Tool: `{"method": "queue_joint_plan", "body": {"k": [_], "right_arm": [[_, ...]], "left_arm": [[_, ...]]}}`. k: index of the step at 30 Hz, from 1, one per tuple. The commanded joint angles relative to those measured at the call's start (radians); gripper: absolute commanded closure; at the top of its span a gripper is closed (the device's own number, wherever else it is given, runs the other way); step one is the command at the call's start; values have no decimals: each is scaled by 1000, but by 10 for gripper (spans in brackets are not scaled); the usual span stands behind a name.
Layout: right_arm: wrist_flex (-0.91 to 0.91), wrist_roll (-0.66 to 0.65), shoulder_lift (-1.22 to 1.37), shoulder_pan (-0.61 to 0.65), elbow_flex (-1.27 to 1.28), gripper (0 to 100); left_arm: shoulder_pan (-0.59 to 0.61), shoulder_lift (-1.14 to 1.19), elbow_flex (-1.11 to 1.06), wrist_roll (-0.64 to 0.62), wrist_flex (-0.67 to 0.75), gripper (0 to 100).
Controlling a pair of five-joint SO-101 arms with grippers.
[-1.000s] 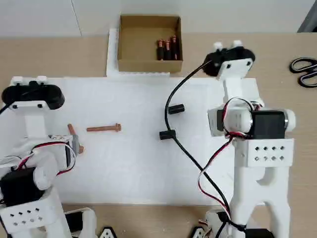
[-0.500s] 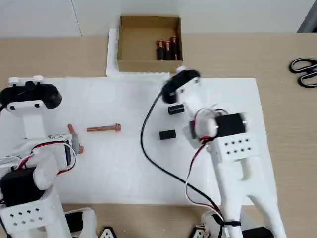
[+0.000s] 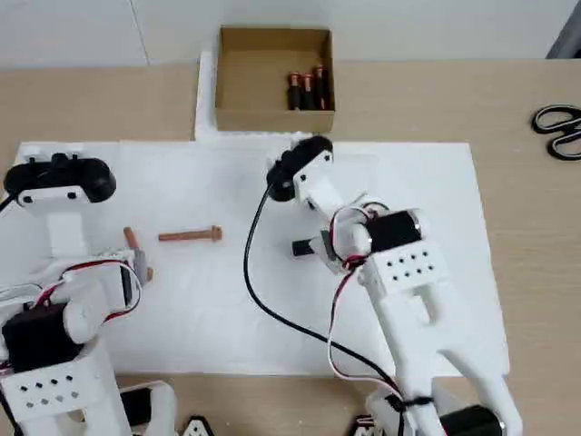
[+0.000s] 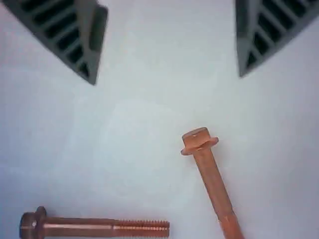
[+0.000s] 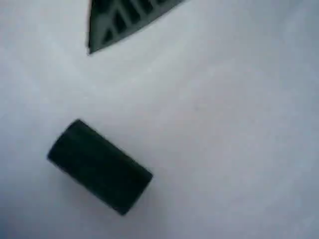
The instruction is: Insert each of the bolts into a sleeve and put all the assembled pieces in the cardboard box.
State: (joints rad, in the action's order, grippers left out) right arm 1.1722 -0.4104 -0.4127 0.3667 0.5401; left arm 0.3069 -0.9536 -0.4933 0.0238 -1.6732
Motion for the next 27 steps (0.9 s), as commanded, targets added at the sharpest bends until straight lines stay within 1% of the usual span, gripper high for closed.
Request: {"method": "queue_joint_plan", "body": {"k": [1, 9, 19, 22, 27], "right_arm": [[-38, -6, 51, 5, -3, 775], [-125, -21, 163, 24, -5, 775], [-127, -172, 219, 137, -6, 775], [-154, -199, 252, 139, -6, 774], [-208, -199, 346, 125, -57, 774]], "left_arm": [[0, -12, 1, -8, 26, 825], [0, -12, 1, -8, 23, 825], [0, -12, 1, -8, 21, 825], [0, -12, 1, -8, 21, 825], [0, -12, 1, -8, 21, 825]]}}
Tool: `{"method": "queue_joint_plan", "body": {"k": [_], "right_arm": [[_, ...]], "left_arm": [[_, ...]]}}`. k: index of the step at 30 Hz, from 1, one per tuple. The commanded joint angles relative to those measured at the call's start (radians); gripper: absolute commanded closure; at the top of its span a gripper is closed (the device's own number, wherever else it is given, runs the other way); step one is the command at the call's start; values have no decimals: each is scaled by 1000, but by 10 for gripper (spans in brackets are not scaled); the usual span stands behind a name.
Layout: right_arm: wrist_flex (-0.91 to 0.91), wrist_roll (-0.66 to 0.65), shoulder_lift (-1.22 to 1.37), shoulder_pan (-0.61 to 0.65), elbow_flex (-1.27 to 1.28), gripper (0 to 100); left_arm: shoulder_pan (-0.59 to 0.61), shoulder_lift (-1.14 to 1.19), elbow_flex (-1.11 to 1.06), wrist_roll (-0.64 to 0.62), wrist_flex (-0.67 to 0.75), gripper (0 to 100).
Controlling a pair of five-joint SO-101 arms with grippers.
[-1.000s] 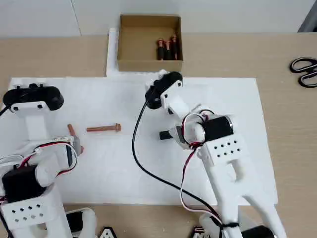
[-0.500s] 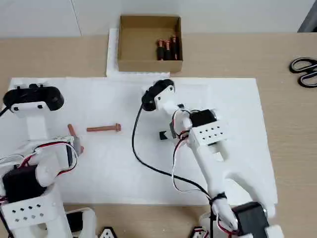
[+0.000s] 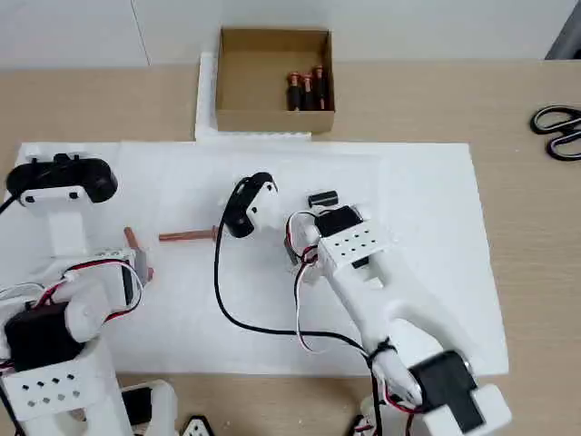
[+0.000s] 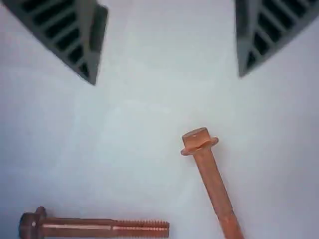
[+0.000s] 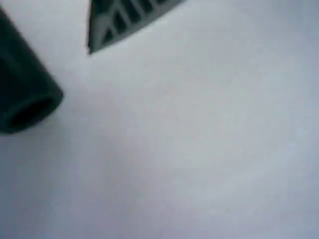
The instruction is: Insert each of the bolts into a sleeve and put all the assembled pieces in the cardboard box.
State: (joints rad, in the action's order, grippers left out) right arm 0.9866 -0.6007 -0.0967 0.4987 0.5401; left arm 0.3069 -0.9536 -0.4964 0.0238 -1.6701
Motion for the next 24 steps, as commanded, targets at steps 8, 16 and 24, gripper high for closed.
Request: {"method": "queue_joint_plan", "body": {"k": [8, 16, 24], "right_arm": [[-21, -11, 269, -8, -204, 775], [39, -6, 341, -39, -270, 863], [127, 94, 341, -127, -399, 991]], "left_arm": [[2, -12, 4, -8, 18, 825], [2, -12, 4, -8, 18, 826], [2, -12, 4, -8, 18, 826]]}}
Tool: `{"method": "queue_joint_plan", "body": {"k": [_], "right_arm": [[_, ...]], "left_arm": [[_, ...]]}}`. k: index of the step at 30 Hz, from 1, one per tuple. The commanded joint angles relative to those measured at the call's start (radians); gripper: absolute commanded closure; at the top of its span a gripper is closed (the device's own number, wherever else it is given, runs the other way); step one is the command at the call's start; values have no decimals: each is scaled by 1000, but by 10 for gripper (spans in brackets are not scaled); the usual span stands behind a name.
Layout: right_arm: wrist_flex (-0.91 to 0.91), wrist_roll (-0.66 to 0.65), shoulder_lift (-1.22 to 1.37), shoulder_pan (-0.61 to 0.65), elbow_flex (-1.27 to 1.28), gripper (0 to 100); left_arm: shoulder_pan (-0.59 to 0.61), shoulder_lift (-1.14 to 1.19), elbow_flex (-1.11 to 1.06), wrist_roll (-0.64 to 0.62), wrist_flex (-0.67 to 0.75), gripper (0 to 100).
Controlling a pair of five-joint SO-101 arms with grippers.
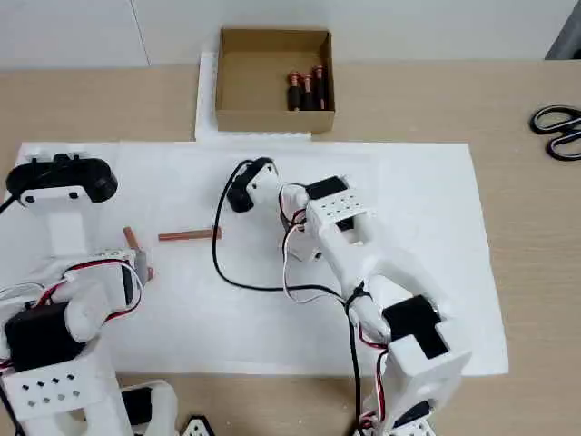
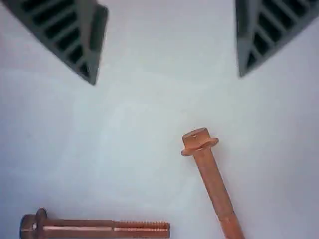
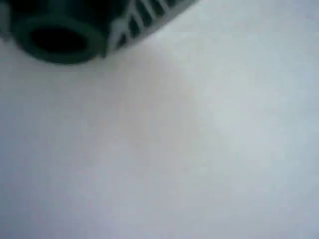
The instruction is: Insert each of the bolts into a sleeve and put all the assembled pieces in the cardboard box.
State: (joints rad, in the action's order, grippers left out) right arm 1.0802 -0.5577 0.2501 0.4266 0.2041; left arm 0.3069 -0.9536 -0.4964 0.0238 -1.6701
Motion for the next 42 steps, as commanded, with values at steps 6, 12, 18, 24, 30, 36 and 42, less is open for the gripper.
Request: {"method": "queue_joint_plan", "body": {"k": [6, 12, 18, 24, 30, 36, 42], "right_arm": [[150, 184, -5, -91, -201, 995], [236, 339, -5, -145, -298, 995], [286, 374, -5, -151, -308, 995], [280, 373, 2, -151, -307, 995], [288, 367, -5, -150, -307, 995], [315, 365, -5, -156, -308, 995], [321, 365, -5, -166, -311, 995]], "left_arm": [[0, -8, 4, -8, 18, 826], [-3, -2, 4, -6, 20, 825], [-5, 48, 10, 161, 25, 824], [-6, 318, 58, 325, 83, 824], [-115, 609, 286, 497, 80, 824], [-235, 887, 403, 694, 77, 824], [-287, 1091, 475, 841, 124, 824]]}}
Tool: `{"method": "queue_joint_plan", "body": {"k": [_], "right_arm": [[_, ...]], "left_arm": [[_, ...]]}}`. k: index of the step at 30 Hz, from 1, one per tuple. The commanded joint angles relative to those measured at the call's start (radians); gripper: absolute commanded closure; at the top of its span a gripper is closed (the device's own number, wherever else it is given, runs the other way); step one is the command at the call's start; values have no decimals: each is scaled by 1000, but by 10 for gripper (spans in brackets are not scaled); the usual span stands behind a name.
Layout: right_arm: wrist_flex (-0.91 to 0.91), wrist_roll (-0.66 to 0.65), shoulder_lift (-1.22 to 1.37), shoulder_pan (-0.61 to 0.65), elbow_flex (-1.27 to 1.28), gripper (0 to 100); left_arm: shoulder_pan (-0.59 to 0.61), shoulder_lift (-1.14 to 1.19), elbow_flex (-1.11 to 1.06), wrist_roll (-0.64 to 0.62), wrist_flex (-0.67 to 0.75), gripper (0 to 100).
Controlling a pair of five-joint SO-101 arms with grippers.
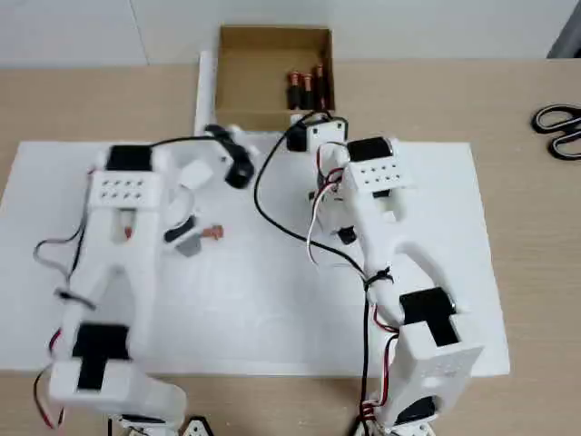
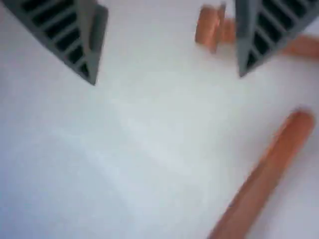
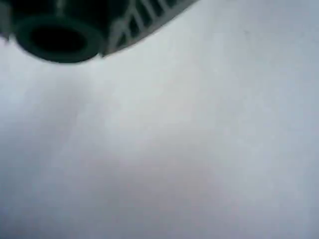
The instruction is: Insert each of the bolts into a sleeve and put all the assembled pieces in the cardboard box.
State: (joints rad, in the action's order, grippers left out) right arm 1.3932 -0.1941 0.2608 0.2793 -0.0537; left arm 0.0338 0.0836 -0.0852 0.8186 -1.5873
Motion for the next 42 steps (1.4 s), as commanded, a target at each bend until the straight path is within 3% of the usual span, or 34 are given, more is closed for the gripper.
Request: {"method": "queue_joint_plan", "body": {"k": [1, 8, 22, 32, 42], "right_arm": [[7, 2, -16, -22, -55, 995], [2, 2, -16, -27, -55, 995], [5, 2, -16, -27, -55, 995], [5, 2, -16, -25, -55, 995], [10, 2, -16, -25, -55, 995]], "left_arm": [[-14, 78, 79, 57, 52, 824], [-26, 213, 189, 123, 61, 825], [-57, 405, 305, 120, 112, 827], [-60, 417, 305, 118, 115, 942], [-100, 417, 300, 83, 118, 976]]}}
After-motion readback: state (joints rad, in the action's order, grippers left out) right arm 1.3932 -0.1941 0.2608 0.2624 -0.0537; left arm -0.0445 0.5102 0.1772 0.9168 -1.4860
